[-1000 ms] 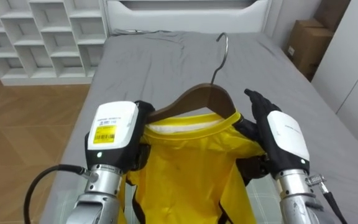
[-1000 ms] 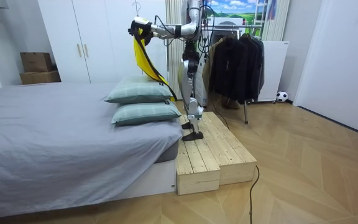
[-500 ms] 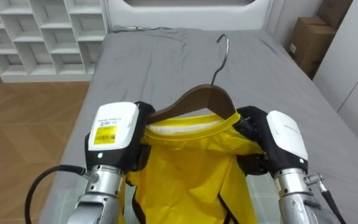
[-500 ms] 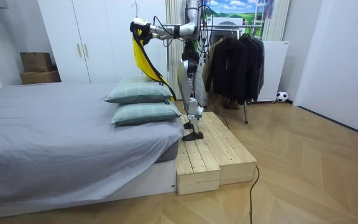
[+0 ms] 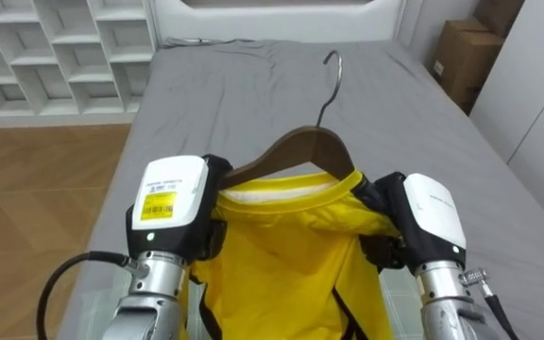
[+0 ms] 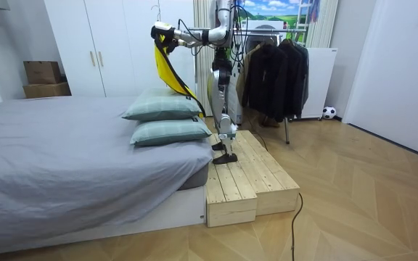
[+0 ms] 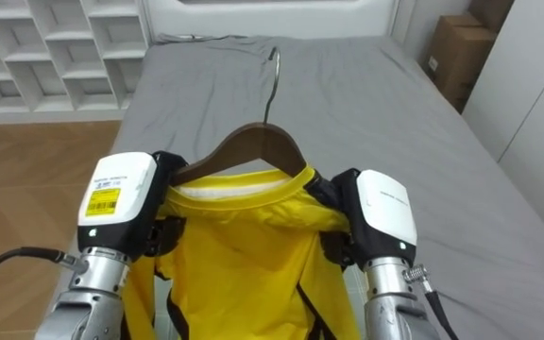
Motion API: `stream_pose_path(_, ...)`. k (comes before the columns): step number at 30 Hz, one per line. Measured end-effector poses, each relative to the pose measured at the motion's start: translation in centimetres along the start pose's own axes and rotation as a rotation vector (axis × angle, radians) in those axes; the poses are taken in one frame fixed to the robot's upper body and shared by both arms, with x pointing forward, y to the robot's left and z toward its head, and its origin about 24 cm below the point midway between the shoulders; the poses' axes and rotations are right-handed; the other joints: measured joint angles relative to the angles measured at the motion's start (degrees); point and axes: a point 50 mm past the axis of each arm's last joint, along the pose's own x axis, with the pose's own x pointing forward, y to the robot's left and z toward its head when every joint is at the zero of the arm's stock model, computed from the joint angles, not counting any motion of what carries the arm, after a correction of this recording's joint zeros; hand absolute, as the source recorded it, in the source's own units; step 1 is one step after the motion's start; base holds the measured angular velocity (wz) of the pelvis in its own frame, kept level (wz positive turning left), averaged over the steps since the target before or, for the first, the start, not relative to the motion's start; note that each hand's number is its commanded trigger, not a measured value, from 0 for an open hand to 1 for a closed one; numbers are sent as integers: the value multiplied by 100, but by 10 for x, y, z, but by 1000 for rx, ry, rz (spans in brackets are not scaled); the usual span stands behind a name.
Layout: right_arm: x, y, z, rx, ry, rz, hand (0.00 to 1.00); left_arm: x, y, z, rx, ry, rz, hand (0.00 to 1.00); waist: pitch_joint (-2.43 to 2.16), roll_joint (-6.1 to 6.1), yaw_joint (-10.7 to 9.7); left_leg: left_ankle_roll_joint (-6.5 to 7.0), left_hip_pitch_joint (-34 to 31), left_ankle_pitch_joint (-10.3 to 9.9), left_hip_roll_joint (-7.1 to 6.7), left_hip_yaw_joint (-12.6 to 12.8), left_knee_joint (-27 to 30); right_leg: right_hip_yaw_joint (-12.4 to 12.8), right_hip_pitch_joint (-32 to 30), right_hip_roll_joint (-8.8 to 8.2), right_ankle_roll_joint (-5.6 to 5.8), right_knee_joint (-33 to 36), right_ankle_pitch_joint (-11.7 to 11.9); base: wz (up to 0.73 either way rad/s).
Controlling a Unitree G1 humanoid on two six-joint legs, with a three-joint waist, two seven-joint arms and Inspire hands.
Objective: Hang clothes
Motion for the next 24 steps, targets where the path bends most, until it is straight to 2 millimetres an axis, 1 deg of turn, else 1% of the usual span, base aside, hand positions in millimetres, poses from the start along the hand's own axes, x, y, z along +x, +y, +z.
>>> stream_pose_path(4,0,1,-1,-1,5,3,100,0,-1,0,1,2,-5,100,0,19,-1,0,34,0,3,-1,-15,2,22,3,0,0,0,0)
stream_pose_path(12,-1,2,-3,-4,10,7,100,-1,-3,2,-4,7,-14,100,-2,16,-15,0,44,0,3,16,-12,15,24,4,0,5,0,0)
stream_pose_path(13,-1,2,-3,-4,10,7,100,-1,-3,2,-4,7,-14,71,-2,16,-19,0,46,0,3,19,-12,17,24,4,0,5,0,0)
stream_pose_path(14,-1,2,-3,-4,10,7,100,-1,-3,2,-4,7,-14,27,-3,16,-19,0,45,0,3,18,-12,17,25,4,0,5,0,0)
stream_pose_path(15,-1,2,-3,-4,10,7,100,-1,-3,2,-4,7,-14,0,-3,14,-22,0,45,0,3,18,-10,16,26,3,0,6,0,0)
stream_pose_path(20,-1,3,-4,-5,15,14,100,-1,-3,2,-24,12,-17,0,-8,7,-22,0,48,0,2,18,-7,17,27,2,0,7,0,0)
stream_pose_path(22,-2,6,-6,-8,27,29,100,-1,-5,4,-101,31,-20,0,-9,5,-2,0,58,0,5,74,-11,39,26,2,0,10,0,-5)
stream_pose_path(24,-3,10,-5,-9,33,46,100,-1,-6,6,-126,34,-21,0,-9,4,22,0,60,0,7,98,-11,64,24,3,0,10,-1,-7)
